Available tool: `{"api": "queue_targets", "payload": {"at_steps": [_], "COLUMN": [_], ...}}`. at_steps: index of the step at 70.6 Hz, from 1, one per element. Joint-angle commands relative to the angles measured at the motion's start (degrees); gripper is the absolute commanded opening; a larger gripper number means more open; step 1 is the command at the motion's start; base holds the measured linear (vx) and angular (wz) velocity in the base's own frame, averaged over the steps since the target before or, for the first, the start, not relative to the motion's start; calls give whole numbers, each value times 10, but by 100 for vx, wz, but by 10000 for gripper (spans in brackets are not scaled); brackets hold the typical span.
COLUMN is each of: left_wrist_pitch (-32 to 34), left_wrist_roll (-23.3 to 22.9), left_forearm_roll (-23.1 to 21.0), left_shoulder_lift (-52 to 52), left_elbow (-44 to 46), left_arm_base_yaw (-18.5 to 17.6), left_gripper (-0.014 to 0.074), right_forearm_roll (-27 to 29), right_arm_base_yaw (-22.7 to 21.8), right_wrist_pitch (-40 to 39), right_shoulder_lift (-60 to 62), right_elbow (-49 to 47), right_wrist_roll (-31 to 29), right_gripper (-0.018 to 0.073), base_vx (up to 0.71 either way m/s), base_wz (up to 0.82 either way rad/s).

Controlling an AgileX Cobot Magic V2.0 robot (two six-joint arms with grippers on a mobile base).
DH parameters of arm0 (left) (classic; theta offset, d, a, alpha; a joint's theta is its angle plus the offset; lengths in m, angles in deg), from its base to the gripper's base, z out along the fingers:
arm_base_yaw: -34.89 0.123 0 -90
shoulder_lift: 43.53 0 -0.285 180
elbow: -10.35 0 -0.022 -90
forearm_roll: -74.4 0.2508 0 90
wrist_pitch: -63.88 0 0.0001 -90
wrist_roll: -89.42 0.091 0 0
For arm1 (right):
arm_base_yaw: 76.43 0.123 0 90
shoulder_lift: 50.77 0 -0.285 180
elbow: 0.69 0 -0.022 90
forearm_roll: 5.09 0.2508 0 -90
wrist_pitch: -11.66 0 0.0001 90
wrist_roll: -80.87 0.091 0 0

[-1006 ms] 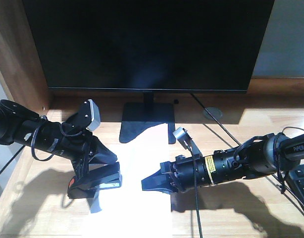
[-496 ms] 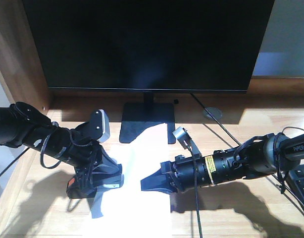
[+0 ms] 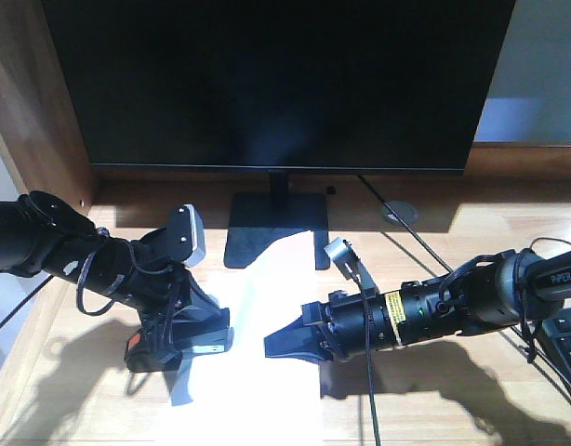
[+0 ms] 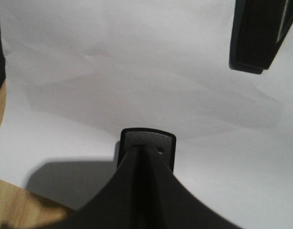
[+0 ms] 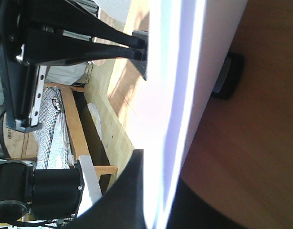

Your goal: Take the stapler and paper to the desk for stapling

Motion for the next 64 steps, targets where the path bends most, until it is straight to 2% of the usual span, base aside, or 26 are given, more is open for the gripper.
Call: {"api": "queue_targets", "payload": {"at_steps": [1,26,44,64], "left_wrist_pitch": [-4,-11,-5,-11], "left_wrist_roll": [19,20,15,15], "left_forearm_roll": [-33,-35,-15,-15], "left_shoulder_lift": [-21,33,62,62], "left_elbow": [13,13,13,13], "left_arm_base_yaw": [-2,-2,-2,-2], "left_gripper": [-6,-6,-6,-6], "right_forearm_roll": [19,19,19,19], "right_arm_base_yaw": [-2,-2,-2,-2], "right_wrist_pitch": [-36,-36,-36,-36], "right_shoulder_lift": [25,25,25,25], "right_elbow": [-12,-12,-12,-12], "right_wrist_roll": [-6,-6,-7,-7], "right_gripper": [-3,-3,-3,-3], "base_vx": [0,0,0,0], "base_wz": [0,0,0,0]}}
